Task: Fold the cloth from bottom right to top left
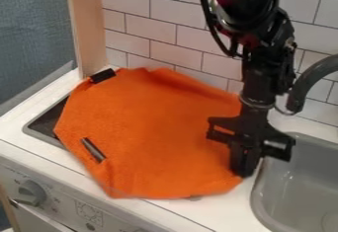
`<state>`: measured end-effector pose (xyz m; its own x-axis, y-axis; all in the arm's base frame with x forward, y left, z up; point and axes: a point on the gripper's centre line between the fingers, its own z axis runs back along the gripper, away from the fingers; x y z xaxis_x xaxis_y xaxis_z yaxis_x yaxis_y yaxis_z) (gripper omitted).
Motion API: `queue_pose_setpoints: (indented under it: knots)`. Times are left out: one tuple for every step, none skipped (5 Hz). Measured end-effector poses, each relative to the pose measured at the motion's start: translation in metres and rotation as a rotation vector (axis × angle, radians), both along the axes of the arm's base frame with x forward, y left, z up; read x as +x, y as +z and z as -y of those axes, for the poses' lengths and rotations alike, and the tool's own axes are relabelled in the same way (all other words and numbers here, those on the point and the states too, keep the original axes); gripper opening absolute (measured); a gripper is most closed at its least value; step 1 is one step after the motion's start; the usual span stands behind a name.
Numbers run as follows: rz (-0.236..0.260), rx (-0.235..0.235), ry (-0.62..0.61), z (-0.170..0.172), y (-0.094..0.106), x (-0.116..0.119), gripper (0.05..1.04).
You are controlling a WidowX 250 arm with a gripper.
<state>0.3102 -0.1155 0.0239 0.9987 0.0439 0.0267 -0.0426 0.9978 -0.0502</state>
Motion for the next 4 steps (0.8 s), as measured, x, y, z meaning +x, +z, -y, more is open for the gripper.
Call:
queue_pose_setpoints:
  knots:
    - [0.015,-0.022,0.049,-0.016,0.016,0.002,0.064]
    - [0.025,-0.033,0.072,-0.022,0.024,0.004,0.064]
    - [0.0,-0.021,0.147,-0.047,0.023,0.006,0.064]
    - [0.019,-0.018,0.206,-0.07,0.034,0.014,0.064]
